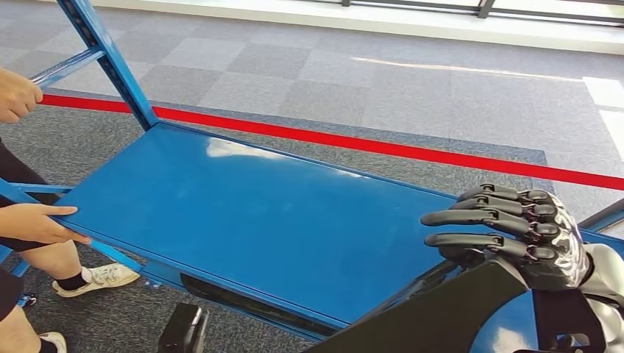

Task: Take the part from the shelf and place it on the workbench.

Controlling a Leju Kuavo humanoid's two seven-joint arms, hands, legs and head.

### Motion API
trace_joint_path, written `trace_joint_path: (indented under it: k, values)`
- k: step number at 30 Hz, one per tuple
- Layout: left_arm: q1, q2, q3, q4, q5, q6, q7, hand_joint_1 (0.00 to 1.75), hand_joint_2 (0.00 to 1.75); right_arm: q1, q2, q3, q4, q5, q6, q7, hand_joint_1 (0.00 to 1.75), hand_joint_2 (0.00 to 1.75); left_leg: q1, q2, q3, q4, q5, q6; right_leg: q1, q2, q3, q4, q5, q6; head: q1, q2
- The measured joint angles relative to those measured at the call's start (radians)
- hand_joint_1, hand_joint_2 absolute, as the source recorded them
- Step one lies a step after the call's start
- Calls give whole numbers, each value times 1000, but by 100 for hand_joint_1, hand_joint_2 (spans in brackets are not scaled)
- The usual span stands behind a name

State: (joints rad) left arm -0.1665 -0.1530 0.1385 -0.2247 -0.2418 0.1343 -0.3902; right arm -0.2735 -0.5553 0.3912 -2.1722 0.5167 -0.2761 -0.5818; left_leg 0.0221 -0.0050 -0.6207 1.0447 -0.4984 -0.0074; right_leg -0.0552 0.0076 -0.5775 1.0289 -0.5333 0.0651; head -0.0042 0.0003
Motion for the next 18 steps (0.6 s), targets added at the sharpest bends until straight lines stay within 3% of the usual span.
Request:
trace_joint_path:
  k: [7, 13, 15, 18]
  values:
    - [0, 0, 0, 0, -1, -1, 3, 0, 0, 12, 0, -5, -5, 1, -3, 1, 175, 175, 0, 0, 0, 0, 0, 0, 0, 0, 0, 0, 0, 0, 0, 0]
    - [0, 0, 0, 0, -2, -1, 6, 0, 0, 16, -3, -12, -13, -4, 1, -1, 175, 175, -6, 1, 3, -4, 3, 22, -7, -2, 6, -12, 6, 14, 0, 0]
    - [-1, -1, 0, 0, -2, -1, 6, 0, 0, 17, -7, -15, -16, -4, 1, -2, 175, 175, -3, 7, 15, -27, 14, 33, -5, -4, -5, 21, -23, 11, 0, 0]
    - [-1, -2, 0, 0, -2, -1, 8, 0, 0, 20, -10, -16, -17, -5, 3, -2, 175, 175, -5, 16, 20, -37, 19, 40, 1, -5, -83, 196, -115, 2, 0, 0]
